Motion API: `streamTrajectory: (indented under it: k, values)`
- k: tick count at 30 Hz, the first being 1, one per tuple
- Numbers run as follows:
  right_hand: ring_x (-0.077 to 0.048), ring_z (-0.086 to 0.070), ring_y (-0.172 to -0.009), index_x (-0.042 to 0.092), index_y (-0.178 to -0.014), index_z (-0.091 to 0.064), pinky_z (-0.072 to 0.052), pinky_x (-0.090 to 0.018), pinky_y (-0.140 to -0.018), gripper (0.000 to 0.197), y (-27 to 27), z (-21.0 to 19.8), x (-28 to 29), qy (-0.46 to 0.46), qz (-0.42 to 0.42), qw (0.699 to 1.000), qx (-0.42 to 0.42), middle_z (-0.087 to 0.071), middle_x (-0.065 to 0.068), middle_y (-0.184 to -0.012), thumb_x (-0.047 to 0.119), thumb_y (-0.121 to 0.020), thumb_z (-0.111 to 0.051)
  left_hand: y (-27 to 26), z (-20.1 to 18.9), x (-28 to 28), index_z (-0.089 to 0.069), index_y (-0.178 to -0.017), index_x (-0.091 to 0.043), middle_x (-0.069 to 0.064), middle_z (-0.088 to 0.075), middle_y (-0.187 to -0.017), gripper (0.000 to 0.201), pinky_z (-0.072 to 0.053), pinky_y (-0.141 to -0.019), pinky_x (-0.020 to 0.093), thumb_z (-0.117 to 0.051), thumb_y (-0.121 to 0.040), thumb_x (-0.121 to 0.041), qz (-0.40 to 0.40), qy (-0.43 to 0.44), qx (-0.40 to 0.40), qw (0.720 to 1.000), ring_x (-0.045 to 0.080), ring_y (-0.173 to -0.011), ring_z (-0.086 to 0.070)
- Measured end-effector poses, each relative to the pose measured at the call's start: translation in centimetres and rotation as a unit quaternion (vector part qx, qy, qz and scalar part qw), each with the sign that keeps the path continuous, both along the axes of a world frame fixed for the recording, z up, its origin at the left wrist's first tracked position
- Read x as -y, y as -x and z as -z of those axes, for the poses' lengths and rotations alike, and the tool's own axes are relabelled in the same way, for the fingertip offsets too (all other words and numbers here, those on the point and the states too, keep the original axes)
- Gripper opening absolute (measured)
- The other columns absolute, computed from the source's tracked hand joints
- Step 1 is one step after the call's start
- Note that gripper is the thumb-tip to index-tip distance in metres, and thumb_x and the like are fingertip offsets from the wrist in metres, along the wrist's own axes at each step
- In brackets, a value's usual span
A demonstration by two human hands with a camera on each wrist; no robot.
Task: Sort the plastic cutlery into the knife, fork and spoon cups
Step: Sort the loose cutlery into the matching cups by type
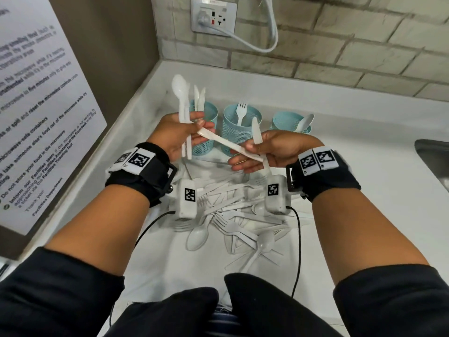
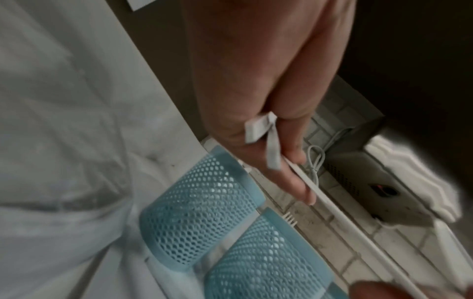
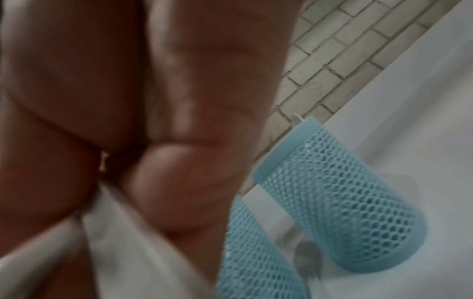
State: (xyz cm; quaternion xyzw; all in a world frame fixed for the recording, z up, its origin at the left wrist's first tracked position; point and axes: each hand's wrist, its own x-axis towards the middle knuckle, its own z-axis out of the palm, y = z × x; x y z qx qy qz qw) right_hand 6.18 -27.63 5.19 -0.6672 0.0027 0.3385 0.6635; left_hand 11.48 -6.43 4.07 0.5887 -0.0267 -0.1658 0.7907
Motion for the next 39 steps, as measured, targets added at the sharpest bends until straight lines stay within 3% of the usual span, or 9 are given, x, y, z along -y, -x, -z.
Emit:
streamTrajectory:
  k: [3, 7, 10, 16, 22, 27, 30, 34, 39]
  values:
    - [-0.017, -0.071, -0.085, 0.003, -0.105, -0.057, -0.053, -0.032, -0.087, 0.029, -0.4, -0.4, -1.5, 0.017, -0.017, 1.000, 0.006, -0.074, -0.005, -0.088, 0.023, -0.091, -0.041, 1.0, -0.4, 1.1, -0.052, -0.121, 0.003, 0.007, -0.070, -0.083, 0.029, -0.056, -0.059, 0.019, -0.051, -0.091, 0.003, 0.056, -0.041, 0.008, 0.998, 0.010, -0.065, -0.071]
    - [-0.010, -0.066, -0.059, 0.009, -0.084, -0.056, -0.056, -0.022, -0.057, 0.021, -0.7, -0.7, -2.8, 0.020, 0.079, 0.995, 0.053, -0.066, 0.002, -0.060, 0.012, -0.098, -0.041, 1.6, -0.5, 1.9, -0.048, -0.128, 0.002, 0.007, -0.065, -0.097, 0.034, -0.057, -0.070, 0.022, -0.046, -0.096, -0.008, 0.067, -0.003, -0.013, 0.998, 0.013, -0.076, -0.068]
    - [-0.010, -0.062, -0.054, 0.009, -0.082, -0.051, -0.051, -0.020, -0.050, 0.017, -1.0, -0.9, -2.4, -0.044, 0.159, 0.982, 0.091, -0.062, 0.001, -0.058, 0.006, -0.096, -0.043, 2.1, -0.7, 1.7, -0.044, -0.133, -0.005, 0.007, -0.064, -0.103, 0.040, -0.057, -0.073, 0.028, -0.037, -0.100, -0.027, 0.086, 0.004, -0.031, 0.996, 0.017, -0.085, -0.066]
    - [-0.011, -0.068, -0.065, 0.012, -0.100, -0.047, -0.057, -0.025, -0.064, 0.021, -2.0, -1.7, -2.9, -0.224, 0.297, 0.909, 0.186, -0.070, -0.004, -0.076, -0.006, -0.094, -0.039, 3.1, 0.0, 2.2, -0.036, -0.139, -0.025, 0.015, -0.061, -0.115, 0.044, -0.054, -0.079, 0.040, -0.022, -0.101, -0.042, 0.107, 0.054, -0.087, 0.989, 0.028, -0.096, -0.064]
    - [-0.006, -0.060, -0.065, 0.013, -0.100, -0.051, -0.053, -0.023, -0.073, 0.021, -2.9, -1.2, -4.2, -0.266, 0.366, 0.859, 0.237, -0.055, -0.003, -0.083, -0.004, -0.096, -0.038, 3.5, 0.6, 2.4, -0.039, -0.136, -0.017, 0.016, -0.065, -0.100, 0.045, -0.056, -0.076, 0.035, -0.021, -0.101, -0.040, 0.049, 0.103, -0.098, 0.989, 0.029, -0.089, -0.066]
    - [-0.010, -0.064, -0.068, 0.012, -0.094, -0.049, -0.054, -0.026, -0.077, 0.016, -2.9, -1.1, -5.7, -0.218, 0.351, 0.876, 0.251, -0.060, -0.006, -0.083, 0.003, -0.098, -0.037, 3.3, 1.4, 2.5, -0.051, -0.113, -0.001, 0.027, -0.060, -0.115, 0.033, -0.057, -0.081, 0.032, -0.033, -0.102, -0.026, -0.060, 0.145, -0.106, 0.982, 0.033, -0.092, -0.065]
    - [-0.012, -0.066, -0.070, 0.014, -0.091, -0.050, -0.054, -0.028, -0.074, 0.016, -3.0, -1.2, -6.3, -0.114, 0.318, 0.907, 0.251, -0.064, -0.007, -0.082, 0.013, -0.101, -0.037, 3.0, 1.3, 2.3, -0.054, -0.098, 0.000, 0.022, -0.064, -0.100, 0.031, -0.057, -0.079, 0.029, -0.033, -0.102, -0.023, -0.092, 0.145, -0.086, 0.981, 0.030, -0.085, -0.067]
    - [-0.015, -0.068, -0.070, 0.013, -0.086, -0.053, -0.058, -0.027, -0.067, 0.013, -3.2, -1.3, -6.4, -0.034, 0.273, 0.931, 0.241, -0.066, -0.007, -0.084, 0.010, -0.097, -0.047, 2.8, 1.2, 2.0, -0.056, -0.098, -0.005, 0.014, -0.067, -0.095, 0.030, -0.058, -0.076, 0.027, -0.033, -0.102, -0.025, -0.084, 0.132, -0.072, 0.985, 0.025, -0.083, -0.068]
    - [-0.019, -0.066, -0.067, 0.010, -0.077, -0.057, -0.057, -0.030, -0.063, 0.018, -5.1, -2.3, -6.6, -0.043, 0.374, 0.885, 0.273, -0.064, -0.009, -0.077, 0.002, -0.092, -0.052, 2.3, 1.5, 1.2, -0.057, -0.097, -0.015, 0.007, -0.067, -0.096, 0.026, -0.057, -0.071, 0.029, -0.035, -0.101, -0.028, -0.069, 0.102, -0.086, 0.989, 0.017, -0.086, -0.066]
